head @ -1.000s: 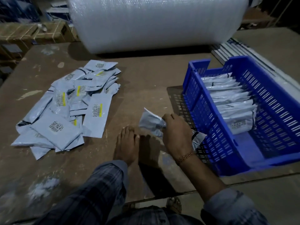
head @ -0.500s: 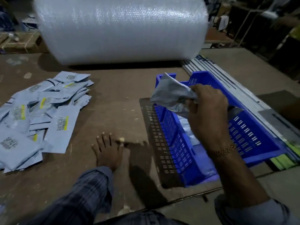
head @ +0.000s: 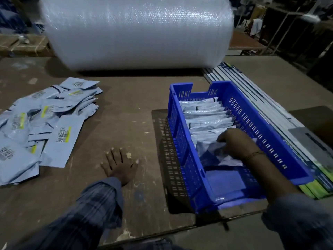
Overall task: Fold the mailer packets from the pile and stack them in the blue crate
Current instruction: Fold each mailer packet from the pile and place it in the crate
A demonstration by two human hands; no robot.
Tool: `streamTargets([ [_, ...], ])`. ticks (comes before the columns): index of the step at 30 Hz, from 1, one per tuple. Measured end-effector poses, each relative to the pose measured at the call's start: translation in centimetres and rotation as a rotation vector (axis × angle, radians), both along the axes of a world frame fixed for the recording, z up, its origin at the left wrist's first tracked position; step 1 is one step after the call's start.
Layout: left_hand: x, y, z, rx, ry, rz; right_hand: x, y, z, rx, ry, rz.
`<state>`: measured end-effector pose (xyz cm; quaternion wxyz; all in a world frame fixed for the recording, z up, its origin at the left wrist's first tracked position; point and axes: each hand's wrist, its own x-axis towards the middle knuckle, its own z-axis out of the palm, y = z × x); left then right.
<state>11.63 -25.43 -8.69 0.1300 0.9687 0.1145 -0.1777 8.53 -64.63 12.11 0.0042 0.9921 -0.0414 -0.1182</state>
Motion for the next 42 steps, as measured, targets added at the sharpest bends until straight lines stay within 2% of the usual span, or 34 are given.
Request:
streamTargets([
  [4,-0.1,0.3,0.1,-0.013,0.008,-0.009,0.8,0.5,-3.5,-0.119,-0.029,0.278],
  [7,-0.2,0.3,0.0,-0.005,0.011,-0.019,1.1,0.8,-4.0,-0.214,-0.077,0.358],
  [12,-0.7,0.2,0.4,0.008,-0.004,-0.050,1.3,1.5,-4.6,-0.331,-0.061,0.361],
  [21,-0.7,0.5,0.2,0.025,-0.021,-0.076,1.1,1.3,-5.1,-0.264,-0.060,0.318],
  [27,-0.7,0.6,0.3,0.008,-0.017,-0.088,1.3,1.4,-5.3,-0.345,-0.202,0.369],
  [31,-0.9,0.7,0.3,0.010,-0.024,-0.097,1.2,1.3,-5.6,-0.301,-0.258,0.381],
  [42,-1.0,0.7,0.5,0.007,-0.036,-0.116,0.8,0.7,-5.4,-0.345,-0.089,0.254],
])
